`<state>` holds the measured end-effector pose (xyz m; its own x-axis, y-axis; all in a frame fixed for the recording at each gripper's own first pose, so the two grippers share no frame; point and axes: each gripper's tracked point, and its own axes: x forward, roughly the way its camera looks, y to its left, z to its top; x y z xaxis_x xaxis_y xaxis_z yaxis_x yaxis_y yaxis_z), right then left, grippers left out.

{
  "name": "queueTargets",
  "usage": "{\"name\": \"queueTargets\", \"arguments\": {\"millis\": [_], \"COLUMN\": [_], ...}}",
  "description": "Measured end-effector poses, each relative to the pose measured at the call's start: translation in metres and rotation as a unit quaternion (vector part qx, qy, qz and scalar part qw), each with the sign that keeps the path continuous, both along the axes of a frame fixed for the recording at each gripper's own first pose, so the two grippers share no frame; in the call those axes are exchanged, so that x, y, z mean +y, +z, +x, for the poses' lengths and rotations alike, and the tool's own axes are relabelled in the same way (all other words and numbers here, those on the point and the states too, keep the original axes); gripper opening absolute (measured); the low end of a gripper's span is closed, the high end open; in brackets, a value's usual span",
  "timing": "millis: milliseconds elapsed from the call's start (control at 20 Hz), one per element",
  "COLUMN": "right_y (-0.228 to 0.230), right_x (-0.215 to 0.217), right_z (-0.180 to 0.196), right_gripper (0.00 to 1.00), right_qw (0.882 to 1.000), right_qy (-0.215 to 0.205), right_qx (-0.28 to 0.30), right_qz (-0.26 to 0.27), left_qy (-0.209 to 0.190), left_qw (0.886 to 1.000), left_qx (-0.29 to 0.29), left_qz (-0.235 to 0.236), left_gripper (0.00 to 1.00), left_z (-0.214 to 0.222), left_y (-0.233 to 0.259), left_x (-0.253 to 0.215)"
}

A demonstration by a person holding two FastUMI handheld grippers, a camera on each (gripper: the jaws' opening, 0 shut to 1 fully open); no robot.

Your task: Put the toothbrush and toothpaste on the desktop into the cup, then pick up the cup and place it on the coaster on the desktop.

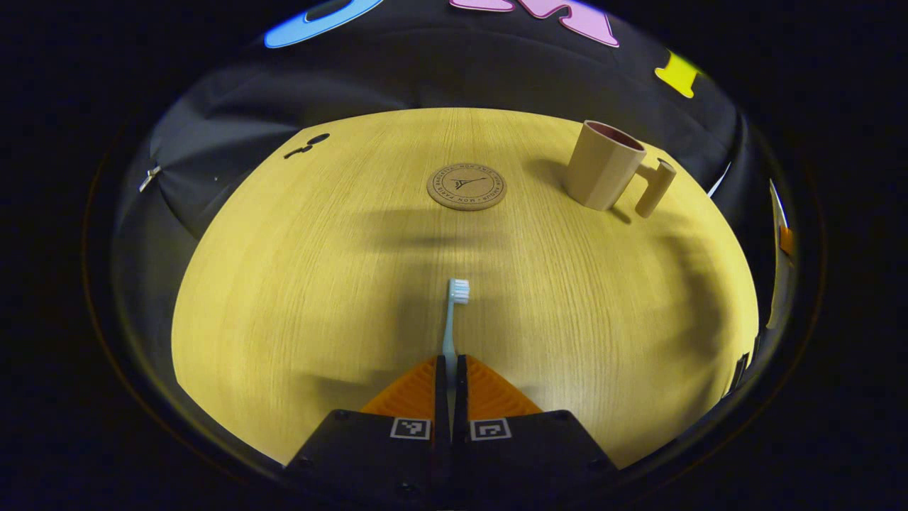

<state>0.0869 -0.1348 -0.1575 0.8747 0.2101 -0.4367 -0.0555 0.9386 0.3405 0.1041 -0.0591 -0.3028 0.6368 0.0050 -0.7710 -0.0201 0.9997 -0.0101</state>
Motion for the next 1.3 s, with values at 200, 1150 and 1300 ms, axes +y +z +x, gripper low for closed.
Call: {"name": "queueTargets", "arguments": {"millis": [200, 1150, 1300], "right_y": [0.039, 0.072, 0.034], "right_x": [0.014, 0.121, 0.128], "right_z": [0.015, 0.253, 0.263], "right_gripper": [0.17, 0.16, 0.16], "right_qw": [0.998, 0.978, 0.979], "right_qy": [0.012, 0.105, 0.122], "right_qx": [-0.052, -0.180, -0.160], "right_qz": [0.017, 0.016, -0.016], "left_qy": [-0.002, 0.007, 0.019], "left_qw": [0.997, 0.958, 0.958], "left_qx": [-0.077, -0.263, -0.263], "left_qz": [-0.023, -0.114, -0.113], "left_gripper": [0.06, 0.06, 0.06], "left_z": [0.012, -0.002, -0.004], "left_y": [0.040, 0.207, 0.207], "left_x": [-0.013, -0.058, -0.057]}}
